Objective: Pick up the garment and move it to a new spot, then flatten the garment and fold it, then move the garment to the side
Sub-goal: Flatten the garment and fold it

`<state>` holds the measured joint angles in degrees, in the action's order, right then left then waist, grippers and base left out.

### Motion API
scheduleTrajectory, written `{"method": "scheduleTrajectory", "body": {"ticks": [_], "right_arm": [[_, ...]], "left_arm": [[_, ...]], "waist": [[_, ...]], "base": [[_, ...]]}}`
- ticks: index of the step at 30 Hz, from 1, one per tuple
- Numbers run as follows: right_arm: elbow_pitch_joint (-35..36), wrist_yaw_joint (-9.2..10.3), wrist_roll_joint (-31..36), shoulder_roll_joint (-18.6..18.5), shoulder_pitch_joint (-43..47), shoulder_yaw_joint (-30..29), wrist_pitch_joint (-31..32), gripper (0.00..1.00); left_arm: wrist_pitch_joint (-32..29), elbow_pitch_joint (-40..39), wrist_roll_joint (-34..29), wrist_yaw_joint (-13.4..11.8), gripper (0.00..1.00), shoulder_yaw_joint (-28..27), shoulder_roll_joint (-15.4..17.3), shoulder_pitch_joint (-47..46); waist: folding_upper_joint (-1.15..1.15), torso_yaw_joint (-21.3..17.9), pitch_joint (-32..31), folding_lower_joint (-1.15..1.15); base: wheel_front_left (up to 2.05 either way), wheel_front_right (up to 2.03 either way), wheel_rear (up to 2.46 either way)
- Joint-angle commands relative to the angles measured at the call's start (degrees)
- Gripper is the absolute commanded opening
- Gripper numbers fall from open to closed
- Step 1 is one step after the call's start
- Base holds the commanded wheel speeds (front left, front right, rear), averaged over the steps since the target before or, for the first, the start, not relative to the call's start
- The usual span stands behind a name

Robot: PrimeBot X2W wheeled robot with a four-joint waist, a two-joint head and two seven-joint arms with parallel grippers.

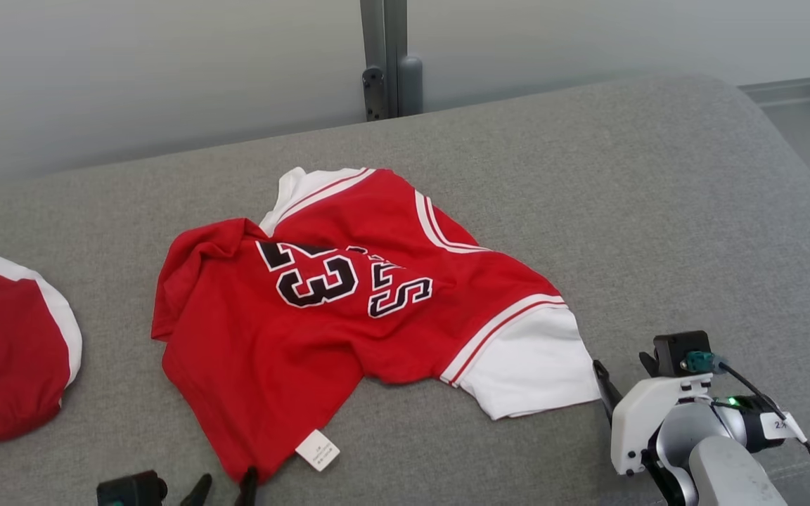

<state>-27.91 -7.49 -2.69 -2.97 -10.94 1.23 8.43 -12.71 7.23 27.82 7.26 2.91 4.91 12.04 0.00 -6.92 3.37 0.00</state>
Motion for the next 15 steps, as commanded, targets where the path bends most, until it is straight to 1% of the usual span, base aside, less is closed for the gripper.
{"method": "scheduleTrajectory", "body": {"ticks": [1,6,10,14,15], "right_arm": [[-0.6,0.01,0.3,-0.1,-1.1,-0.8,0.1,1.0],[-3.4,0.01,-1.4,0.0,-2.6,0.2,0.5,1.0],[-6.9,-0.01,-3.3,0.2,-3.2,2.5,0.5,1.0],[-10.6,-0.24,-6.8,0.8,-4.1,6.1,1.2,1.0],[-11.6,-0.35,-7.7,1.0,-4.1,7.6,1.8,1.0]], "left_arm": [[-0.5,-0.5,0.0,-0.2,1.0,0.0,0.6,-1.7],[-2.4,-0.5,1.9,-0.2,1.0,0.0,0.7,-4.2],[-3.9,0.8,3.0,0.0,1.0,0.9,1.2,-5.7],[-5.4,2.2,4.1,0.1,1.0,2.6,1.4,-5.9],[-6.0,2.5,4.5,0.2,0.78,3.3,1.5,-5.8]], "waist": [[0.0,0.7,2.6,0.0],[0.0,1.3,5.3,0.0],[0.0,1.4,7.1,0.0],[0.0,1.2,7.9,0.0],[0.0,1.2,8.0,0.0]], "base": [[0.0,0.0,0.0],[0.0,0.0,0.0],[0.0,0.0,0.0],[0.0,0.0,0.0],[0.0,0.0,0.0]]}}
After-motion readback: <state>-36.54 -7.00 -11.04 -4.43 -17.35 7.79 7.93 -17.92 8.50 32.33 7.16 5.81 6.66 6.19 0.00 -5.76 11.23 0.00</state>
